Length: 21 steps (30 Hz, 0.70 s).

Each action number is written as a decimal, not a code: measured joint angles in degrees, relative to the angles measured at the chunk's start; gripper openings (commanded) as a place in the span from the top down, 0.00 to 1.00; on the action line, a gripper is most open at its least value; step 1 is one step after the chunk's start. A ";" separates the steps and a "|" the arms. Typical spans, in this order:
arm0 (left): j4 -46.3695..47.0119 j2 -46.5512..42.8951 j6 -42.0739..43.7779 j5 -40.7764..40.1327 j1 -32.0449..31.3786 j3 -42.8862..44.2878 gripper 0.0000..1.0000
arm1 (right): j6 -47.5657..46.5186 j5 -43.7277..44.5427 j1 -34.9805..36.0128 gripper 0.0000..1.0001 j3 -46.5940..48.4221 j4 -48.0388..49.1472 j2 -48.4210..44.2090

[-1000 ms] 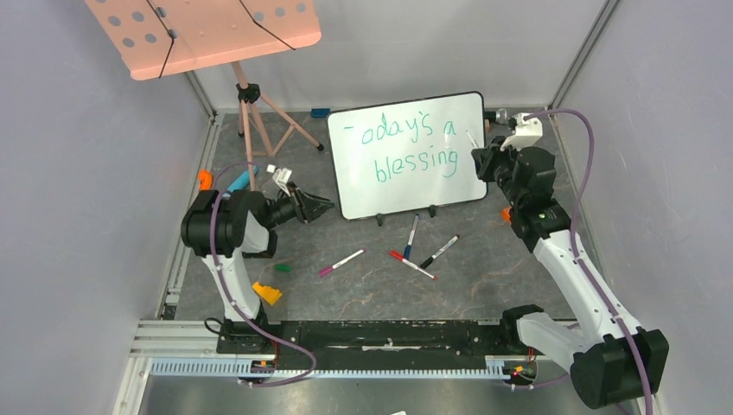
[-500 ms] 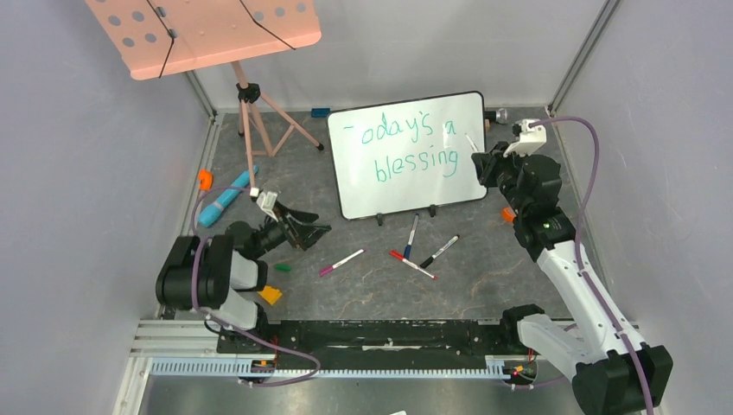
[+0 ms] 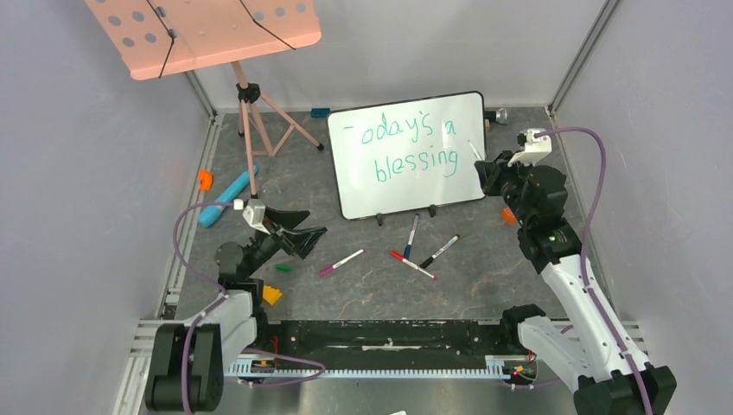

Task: Write a sentence on the whiteboard
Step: Close the pen cap at the center of the board.

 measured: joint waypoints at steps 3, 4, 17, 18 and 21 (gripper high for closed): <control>-7.32 -6.71 -0.46 -1.51 -1.33 0.02 0.10 | 0.00 0.00 -0.02 1.00 -1.66 -1.03 -1.36; -8.76 -8.96 -0.68 -2.19 -1.62 0.02 0.09 | 0.02 -0.02 0.00 1.00 -2.60 -1.44 -2.08; -46.42 -47.32 -12.04 -29.03 -1.92 0.07 0.00 | 1.18 -2.29 -0.02 1.00 -5.70 -6.29 -6.99; -47.93 -47.65 -12.44 -29.11 -1.95 0.07 0.00 | 1.51 -2.99 -0.02 1.00 -5.86 -6.58 -7.06; -53.40 -45.38 -12.90 -28.92 -2.38 0.09 0.00 | 2.14 -5.64 -0.02 1.00 -6.88 -7.08 -7.45</control>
